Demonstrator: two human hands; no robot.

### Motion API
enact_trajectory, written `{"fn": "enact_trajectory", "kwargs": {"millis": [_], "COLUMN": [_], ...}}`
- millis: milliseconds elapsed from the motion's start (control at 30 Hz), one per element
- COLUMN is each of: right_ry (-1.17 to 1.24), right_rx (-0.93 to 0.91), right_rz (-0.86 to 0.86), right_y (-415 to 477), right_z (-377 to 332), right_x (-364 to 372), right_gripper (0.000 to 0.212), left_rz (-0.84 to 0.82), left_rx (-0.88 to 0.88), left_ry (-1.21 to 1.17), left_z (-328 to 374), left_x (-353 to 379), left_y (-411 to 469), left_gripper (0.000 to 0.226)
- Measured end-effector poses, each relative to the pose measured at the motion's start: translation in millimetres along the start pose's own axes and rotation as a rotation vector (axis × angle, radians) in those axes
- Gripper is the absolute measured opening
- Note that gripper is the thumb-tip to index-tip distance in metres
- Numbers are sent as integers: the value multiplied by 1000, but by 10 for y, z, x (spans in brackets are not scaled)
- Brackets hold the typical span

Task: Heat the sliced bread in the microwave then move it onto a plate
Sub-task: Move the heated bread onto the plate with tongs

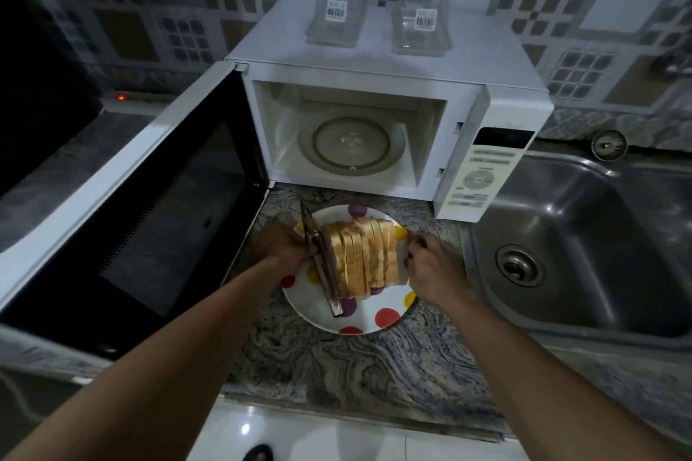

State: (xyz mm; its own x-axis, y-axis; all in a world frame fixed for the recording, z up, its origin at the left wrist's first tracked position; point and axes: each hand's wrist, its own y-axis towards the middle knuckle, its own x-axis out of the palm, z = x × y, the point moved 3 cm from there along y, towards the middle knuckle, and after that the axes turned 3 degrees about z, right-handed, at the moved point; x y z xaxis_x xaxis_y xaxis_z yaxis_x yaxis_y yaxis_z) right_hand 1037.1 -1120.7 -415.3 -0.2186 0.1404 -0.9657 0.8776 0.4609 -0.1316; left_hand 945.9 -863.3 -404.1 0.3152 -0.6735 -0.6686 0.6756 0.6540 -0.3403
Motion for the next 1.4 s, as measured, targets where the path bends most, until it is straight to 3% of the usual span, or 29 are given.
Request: {"fn": "enact_trajectory", "kwargs": {"millis": [133,200,333,500,700,1067,1400], "right_ry": [-71,-73,-8,119,258,730,1045], "right_rx": [-3,14,67,124,184,273,259], "right_rz": [15,16,-21,-15,14,65,66], "right_y": [9,15,39,37,0,-149,-269], "right_z": [29,29,-18,-71,-63,-28,-52], "right_x": [-27,-40,-69,-117,-131,-16,-15], "right_gripper": [29,29,39,38,38,29,41], "left_rz": [220,247,158,133,66,87,63], "left_rx": [109,129,49,135,49,80,76], "left_ry": [172,226,181,130,-151,-324,-545], "left_z": [-30,-107,-301,-269,-320,-377,-285], "left_x": [-105,-108,-54,-46,16,-46,-21], "left_y": [-118,-125,-74,-189,-163,-151,-278], "left_gripper": [27,34,61,42,16,29,31]}}
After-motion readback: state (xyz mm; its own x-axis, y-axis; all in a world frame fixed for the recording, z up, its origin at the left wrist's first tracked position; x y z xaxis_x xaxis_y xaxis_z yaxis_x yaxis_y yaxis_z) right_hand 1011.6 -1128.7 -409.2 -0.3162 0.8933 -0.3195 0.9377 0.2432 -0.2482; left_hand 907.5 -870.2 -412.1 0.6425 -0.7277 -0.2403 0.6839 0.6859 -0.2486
